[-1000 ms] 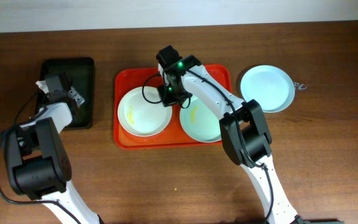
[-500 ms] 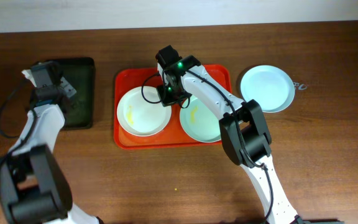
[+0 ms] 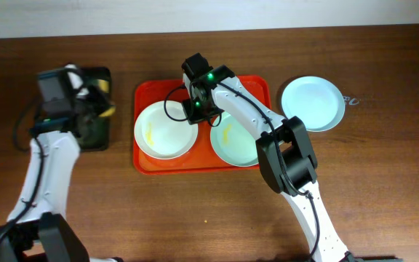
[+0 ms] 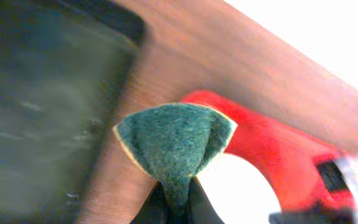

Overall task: Clean dirty plates on tray and stack at the side
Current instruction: 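Bring the sponge onto the white plate with the left gripper and scrub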

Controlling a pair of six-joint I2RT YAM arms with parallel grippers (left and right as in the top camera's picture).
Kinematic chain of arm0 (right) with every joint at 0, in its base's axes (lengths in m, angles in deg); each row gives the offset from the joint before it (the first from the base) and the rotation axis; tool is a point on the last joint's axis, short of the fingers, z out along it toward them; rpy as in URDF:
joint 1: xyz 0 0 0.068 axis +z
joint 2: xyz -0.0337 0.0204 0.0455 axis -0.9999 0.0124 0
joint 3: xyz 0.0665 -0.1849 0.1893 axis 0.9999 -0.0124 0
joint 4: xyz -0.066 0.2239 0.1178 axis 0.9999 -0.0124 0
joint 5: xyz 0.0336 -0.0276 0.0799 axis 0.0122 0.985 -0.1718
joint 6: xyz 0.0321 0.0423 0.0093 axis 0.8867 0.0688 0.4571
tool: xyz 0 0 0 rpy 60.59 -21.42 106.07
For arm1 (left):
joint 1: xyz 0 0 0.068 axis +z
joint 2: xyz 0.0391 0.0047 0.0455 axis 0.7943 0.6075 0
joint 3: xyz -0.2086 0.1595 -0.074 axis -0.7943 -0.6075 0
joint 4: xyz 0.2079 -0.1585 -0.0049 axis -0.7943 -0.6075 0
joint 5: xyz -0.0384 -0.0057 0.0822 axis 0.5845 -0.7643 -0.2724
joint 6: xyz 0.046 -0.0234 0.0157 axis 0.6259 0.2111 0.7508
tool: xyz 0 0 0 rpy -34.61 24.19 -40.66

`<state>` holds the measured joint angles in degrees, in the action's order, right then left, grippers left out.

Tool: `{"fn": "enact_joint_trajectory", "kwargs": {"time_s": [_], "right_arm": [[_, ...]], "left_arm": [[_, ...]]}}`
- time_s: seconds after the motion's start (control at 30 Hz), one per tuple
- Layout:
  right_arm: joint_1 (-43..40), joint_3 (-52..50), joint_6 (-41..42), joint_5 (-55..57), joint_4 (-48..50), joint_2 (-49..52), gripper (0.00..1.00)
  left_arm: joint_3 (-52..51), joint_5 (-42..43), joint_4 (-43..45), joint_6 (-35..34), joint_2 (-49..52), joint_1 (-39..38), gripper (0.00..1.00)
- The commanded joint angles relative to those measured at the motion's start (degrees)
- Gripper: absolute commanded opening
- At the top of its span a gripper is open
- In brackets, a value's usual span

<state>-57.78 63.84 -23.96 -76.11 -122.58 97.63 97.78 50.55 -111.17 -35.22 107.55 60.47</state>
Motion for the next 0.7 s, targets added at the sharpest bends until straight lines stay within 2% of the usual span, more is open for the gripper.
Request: {"fn": "enact_joint_trajectory", "kwargs": {"time_s": [0.0, 0.13, 0.37, 0.4, 0.43, 0.47, 0.53, 0.6, 0.67], "right_arm": [[0.3, -0.8, -0.2, -0.9, 0.0, 1.9, 0.05], [-0.9, -0.8, 0.1, -0.8, -1.5, 1.9, 0.05], [-1.6, -0.8, 0.1, -0.9, -1.1, 1.9, 0.04], [-1.6, -0.8, 0.1, -0.9, -1.1, 1.9, 0.05], [-1.6, -0.8, 0.1, -0.9, -1.1, 1.9, 0.04], [-1.6, -0.8, 0.0, -0.9, -1.1, 1.9, 0.05], [-1.6, -0.8, 0.0, -0.9, -1.1, 1.9, 0.05], [-1.6, -0.8, 0.0, -0.9, -1.1, 1.9, 0.05], [-1.6, -0.8, 0.0, -0.9, -1.0, 1.9, 0.05]], "left_arm": [[-0.2, 3.6, -4.8, -0.2, 3.7, -9.6, 0.0], [-0.2, -0.9, -3.5, -2.1, 11.5, -17.1, 0.0], [-0.2, -2.9, 0.2, -2.6, 21.1, -18.0, 0.0], [-0.2, -2.9, 1.2, -2.5, 22.4, -18.0, 0.16], [-0.2, -3.3, 1.7, -2.5, 23.2, -17.9, 0.69], [-0.2, -5.4, 1.6, -2.5, 23.1, -17.8, 0.72], [-0.2, -6.8, 0.7, -2.5, 20.5, -16.5, 0.61], [-0.2, -6.7, -0.6, -2.5, 17.1, -15.1, 0.6], [-0.2, -6.5, -1.2, -2.5, 13.8, -14.3, 0.54]]}}
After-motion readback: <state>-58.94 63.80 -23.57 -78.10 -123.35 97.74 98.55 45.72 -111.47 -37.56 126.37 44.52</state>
